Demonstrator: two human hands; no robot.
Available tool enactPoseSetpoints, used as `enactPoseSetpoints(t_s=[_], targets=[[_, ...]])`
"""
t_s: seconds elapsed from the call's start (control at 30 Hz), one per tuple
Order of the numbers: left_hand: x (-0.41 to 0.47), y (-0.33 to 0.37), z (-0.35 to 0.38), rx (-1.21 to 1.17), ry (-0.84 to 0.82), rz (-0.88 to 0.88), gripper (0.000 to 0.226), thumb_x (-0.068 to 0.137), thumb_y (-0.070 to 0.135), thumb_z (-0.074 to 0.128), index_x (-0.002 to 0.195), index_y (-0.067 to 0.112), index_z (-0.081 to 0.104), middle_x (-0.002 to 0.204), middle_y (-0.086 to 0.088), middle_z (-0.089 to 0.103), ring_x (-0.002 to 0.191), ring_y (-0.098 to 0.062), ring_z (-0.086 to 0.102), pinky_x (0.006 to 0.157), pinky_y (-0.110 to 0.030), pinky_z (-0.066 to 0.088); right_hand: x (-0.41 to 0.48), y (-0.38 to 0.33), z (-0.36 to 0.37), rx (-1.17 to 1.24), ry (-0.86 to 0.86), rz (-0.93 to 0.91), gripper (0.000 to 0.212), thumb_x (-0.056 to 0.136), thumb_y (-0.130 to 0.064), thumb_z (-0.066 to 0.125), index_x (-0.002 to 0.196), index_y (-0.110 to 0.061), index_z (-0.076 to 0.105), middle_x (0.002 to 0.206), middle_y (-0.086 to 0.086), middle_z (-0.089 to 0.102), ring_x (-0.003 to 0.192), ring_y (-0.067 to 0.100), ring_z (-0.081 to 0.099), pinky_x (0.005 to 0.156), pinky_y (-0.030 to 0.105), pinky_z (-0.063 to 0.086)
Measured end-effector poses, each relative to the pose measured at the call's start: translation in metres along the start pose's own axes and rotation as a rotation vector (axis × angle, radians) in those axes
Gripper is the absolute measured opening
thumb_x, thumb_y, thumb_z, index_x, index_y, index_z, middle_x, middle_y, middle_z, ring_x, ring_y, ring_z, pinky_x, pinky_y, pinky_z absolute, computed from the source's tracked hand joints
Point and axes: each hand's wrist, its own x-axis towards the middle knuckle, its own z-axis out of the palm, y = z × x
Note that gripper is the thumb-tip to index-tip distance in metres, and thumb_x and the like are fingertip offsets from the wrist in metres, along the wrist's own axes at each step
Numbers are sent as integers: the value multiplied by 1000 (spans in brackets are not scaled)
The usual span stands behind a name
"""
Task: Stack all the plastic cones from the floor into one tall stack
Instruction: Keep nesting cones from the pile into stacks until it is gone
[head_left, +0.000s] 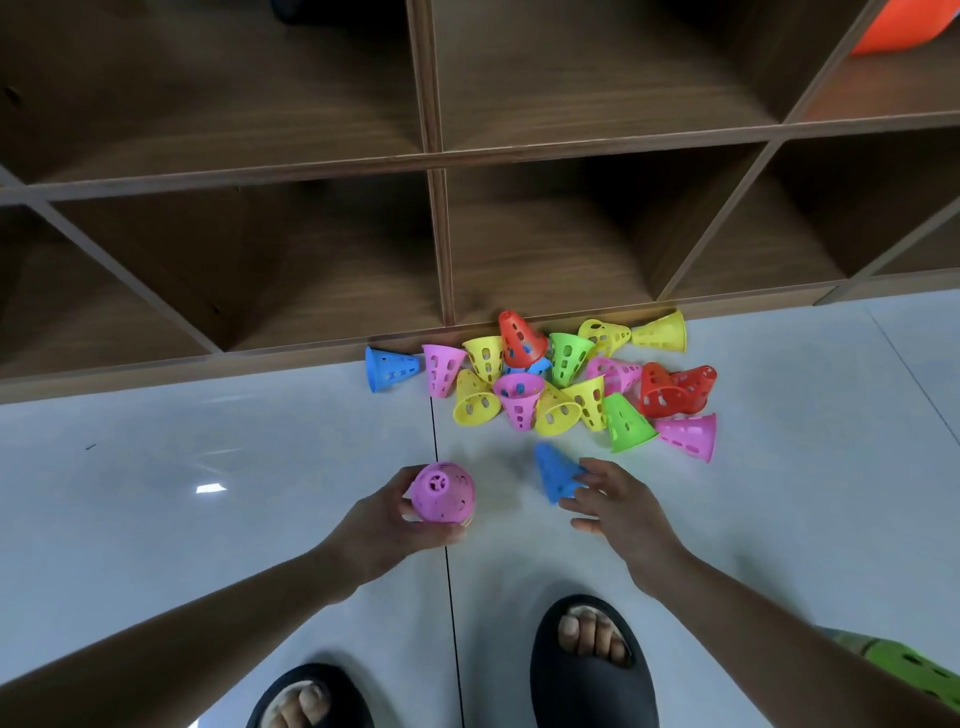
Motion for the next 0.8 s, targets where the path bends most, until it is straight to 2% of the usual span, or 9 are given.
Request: enactPoseSetpoints(t_s=[0.17,0.27,0.37,0.47,0.53,0.6,0.8], targets=[[13,14,17,43,5,8,77,65,63,93,131,57,54,117,24,72,111,1,67,91,-22,53,-6,-7,1,-41,78,-40,27,99,-11,64,121,-25,72,112,4,75,89,15,79,74,33,61],[17,18,18,45,-32,-3,79,66,60,94,133,54,52,119,23,72,108,8,66,90,-20,53,-12,-14,0,-114,146,-105,19,98,-13,67,107,-27,76,93,0,78,70,8,70,64,30,54],[25,15,11,-22,-133,-35,84,67,42,100,135,49,53,122,17,74,113,-1,71,99,-30,59,-14,-21,-3,-57,160,-158,15,97,-5,68,95,-17,76,82,6,75,69,17,65,61,32,50],[34,12,-2,-32,-204,-53,84,68,23,98,136,47,55,128,11,73,117,-10,73,103,-40,60,-16,-30,-3,89,109,-177,13,97,-1,69,105,-12,69,81,10,73,73,24,66,70,38,53],[42,11,-12,-15,-141,-28,75,73,20,94,136,40,58,127,8,73,113,-12,74,101,-40,61,-19,-39,0,219,29,-169,23,98,-1,70,118,-10,63,82,11,71,75,26,66,72,39,53],[52,15,-24,-27,-22,-14,59,82,17,90,131,35,62,122,8,74,106,-9,75,94,-33,61,-23,-48,5,331,-53,-148,28,97,-2,70,123,-7,61,84,12,68,76,26,66,73,38,52],[75,26,-63,-4,230,35,37,90,23,83,121,34,67,121,14,71,95,-5,75,80,-26,55,-32,-70,27,476,-289,-73,28,93,-11,69,118,2,66,96,15,67,75,21,63,76,32,52]])
